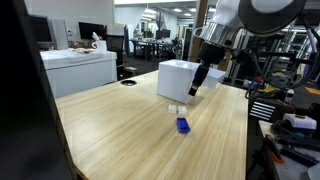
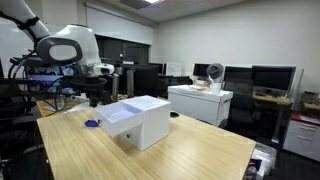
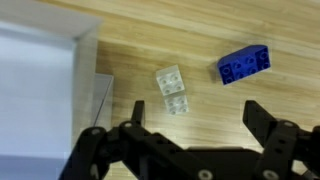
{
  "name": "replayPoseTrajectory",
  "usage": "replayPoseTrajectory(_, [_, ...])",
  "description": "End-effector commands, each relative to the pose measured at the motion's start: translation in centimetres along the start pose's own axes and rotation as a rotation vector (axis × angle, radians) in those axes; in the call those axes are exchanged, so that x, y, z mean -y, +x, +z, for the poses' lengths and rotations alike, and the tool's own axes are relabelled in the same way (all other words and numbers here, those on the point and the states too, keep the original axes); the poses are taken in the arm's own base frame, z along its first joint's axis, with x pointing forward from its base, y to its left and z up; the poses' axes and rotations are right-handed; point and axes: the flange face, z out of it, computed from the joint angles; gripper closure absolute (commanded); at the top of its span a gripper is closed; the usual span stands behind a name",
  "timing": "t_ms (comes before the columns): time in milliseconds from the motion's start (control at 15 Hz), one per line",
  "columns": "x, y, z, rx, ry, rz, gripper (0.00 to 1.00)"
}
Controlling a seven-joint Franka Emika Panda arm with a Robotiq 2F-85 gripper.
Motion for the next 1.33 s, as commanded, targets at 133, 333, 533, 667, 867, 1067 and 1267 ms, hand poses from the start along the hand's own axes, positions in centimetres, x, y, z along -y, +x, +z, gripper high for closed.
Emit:
replayPoseTrajectory(133, [1.4,0.2,1.9,0.021,0.079,-0.138,0.0])
replayPoseTrajectory(333, [3.1,-0.1,2.7,0.028,0.096,-0.22,0.0])
replayPoseTrajectory(533, [5.0,-0.8,3.6,0.045,0.121,-0.317,0.0])
replayPoseTrajectory(667, [6.0,-1.3,4.0,0.043,0.141,-0.4,0.0])
replayPoseTrajectory(867, [7.1,-2.1,4.8,0.025,0.167,-0.506,0.0])
replayPoseTrajectory(1067, [7.3,-2.5,5.6,0.005,0.179,-0.574,0.0])
replayPoseTrajectory(1267, [7.3,-2.2,6.6,-0.018,0.15,-0.604,0.0])
